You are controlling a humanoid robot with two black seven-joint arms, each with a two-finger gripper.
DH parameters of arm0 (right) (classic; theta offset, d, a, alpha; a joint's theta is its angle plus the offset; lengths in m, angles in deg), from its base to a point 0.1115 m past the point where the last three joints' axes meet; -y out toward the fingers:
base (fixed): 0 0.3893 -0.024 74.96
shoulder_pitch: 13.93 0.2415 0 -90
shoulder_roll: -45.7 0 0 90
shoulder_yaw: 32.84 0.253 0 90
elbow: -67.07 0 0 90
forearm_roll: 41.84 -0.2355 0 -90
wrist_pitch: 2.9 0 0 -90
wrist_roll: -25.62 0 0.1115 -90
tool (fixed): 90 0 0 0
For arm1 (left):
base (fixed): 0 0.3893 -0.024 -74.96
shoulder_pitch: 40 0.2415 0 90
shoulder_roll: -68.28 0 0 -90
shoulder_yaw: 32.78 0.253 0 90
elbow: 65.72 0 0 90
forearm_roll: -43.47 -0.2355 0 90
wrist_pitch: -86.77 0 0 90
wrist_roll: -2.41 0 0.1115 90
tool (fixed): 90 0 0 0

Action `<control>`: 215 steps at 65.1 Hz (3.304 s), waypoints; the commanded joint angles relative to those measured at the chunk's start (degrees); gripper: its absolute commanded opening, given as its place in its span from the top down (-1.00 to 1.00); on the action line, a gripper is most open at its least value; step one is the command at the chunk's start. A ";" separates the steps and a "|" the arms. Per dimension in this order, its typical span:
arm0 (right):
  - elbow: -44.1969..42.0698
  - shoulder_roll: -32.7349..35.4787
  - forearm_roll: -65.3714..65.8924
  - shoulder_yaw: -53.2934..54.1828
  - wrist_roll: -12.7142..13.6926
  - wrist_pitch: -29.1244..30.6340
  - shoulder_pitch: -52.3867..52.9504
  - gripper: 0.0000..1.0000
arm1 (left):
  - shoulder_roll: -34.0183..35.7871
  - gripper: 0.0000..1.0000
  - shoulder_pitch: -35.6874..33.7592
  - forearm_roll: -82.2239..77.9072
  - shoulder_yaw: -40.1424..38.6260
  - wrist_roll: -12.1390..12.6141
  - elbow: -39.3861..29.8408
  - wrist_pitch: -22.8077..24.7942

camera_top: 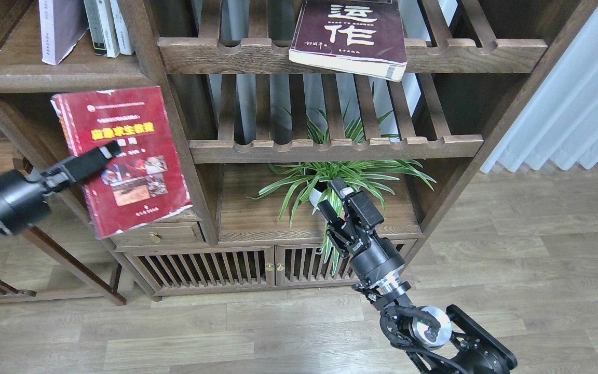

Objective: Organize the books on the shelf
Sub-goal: 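Lift the red book upward with the left gripper, releasing the right, then place the red book on the upper shelf with the left gripper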

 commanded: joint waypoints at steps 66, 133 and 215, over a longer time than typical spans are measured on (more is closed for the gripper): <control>-3.00 0.00 0.92 0.00 0.00 0.00 0.75 -0.70 | 1.99 0.95 -17.00 0.62 -9.04 -0.54 0.09 0.00; -2.92 0.00 2.85 0.09 0.00 0.00 1.46 -0.71 | 2.61 1.00 -17.09 -13.44 -25.56 7.11 3.78 0.00; -3.00 0.00 2.94 -0.09 0.00 0.00 0.75 -0.71 | -10.05 1.00 -28.51 -37.35 -13.44 -14.07 17.32 -11.82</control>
